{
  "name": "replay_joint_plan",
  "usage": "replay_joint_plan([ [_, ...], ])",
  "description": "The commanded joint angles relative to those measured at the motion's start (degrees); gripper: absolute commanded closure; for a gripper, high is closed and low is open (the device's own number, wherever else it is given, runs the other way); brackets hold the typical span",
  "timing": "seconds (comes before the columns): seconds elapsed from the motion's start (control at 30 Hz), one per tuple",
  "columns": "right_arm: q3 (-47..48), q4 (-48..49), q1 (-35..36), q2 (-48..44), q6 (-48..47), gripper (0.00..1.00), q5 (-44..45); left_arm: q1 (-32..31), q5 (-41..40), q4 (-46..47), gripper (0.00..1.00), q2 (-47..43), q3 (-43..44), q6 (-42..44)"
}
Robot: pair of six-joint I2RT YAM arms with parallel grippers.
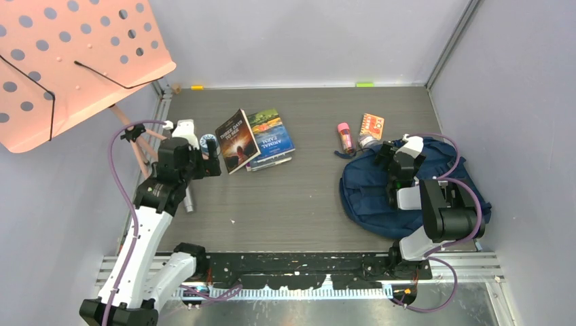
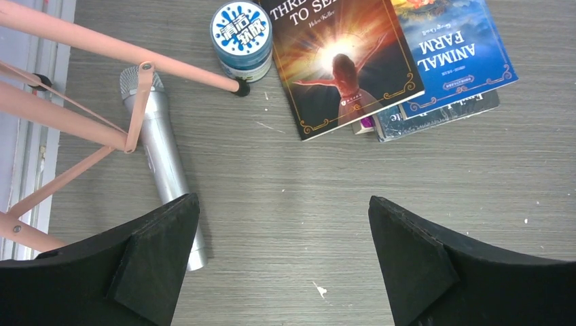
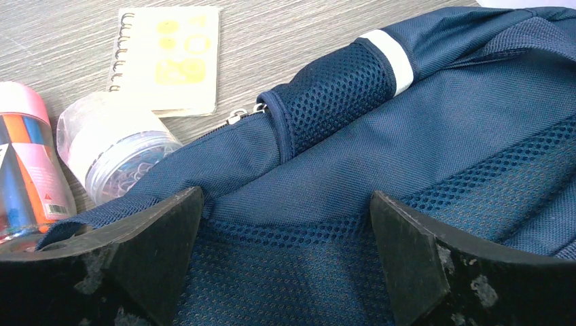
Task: Pack the student bag
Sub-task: Pick up the student bag at the corner of the board.
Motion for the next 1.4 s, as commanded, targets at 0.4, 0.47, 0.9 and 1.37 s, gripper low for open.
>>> replay_joint_plan([
  [0.4, 9.7, -26.0, -0.1, -13.1, 5.3, 0.00, 5.9, -0.1, -1.7, 0.2, 0.01, 2.4, 0.7, -0.3],
  [0.47, 15.3, -39.3, -0.1, -16.7, 9.7, 0.00, 8.7, -0.1, -1.7, 0.3, 0.01, 2.2, 0.4, -0.3],
  [0.9, 20.7, -61.6, -0.1, -27.6, 13.4, 0.02, -9.5, -0.2, 0.4, 0.5, 0.01, 1.0, 0.1, -0.2],
  [1.37, 33.3, -96.9, 16.6, -24.7, 18.1, 0.14, -9.1, -0.1, 2.6, 0.3, 0.01, 0.6, 0.1, 0.8],
])
